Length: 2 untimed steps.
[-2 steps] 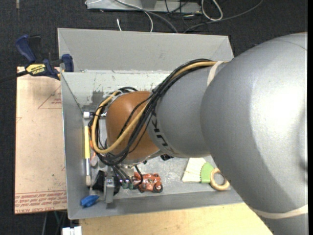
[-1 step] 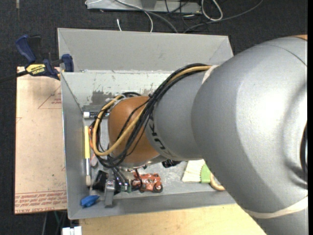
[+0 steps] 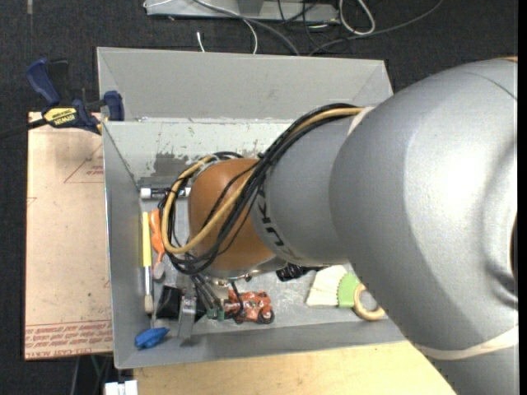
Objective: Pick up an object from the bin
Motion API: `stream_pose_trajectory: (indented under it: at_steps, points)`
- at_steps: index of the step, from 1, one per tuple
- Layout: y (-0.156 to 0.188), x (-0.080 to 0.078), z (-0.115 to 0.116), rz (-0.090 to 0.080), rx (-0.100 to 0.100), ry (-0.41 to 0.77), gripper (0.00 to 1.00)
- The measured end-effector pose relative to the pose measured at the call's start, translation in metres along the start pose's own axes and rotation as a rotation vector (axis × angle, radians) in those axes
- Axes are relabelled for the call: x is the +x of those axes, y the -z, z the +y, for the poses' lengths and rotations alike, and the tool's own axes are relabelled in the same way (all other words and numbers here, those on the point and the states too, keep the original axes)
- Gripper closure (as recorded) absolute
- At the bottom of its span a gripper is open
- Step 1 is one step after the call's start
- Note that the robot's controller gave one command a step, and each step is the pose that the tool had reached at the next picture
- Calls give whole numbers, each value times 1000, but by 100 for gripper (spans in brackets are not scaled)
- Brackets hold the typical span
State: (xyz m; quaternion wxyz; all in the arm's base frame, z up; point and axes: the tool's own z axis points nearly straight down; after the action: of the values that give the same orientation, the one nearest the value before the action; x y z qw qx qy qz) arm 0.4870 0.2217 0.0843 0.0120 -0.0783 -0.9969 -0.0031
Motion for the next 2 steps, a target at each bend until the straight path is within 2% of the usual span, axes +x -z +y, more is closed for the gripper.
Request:
stream_pose_trajectory:
  at_steps: [1,2]
  points:
    - [0,0,0,0,0,0,100]
    - [16,-4,2,-18,-10,-2,100]
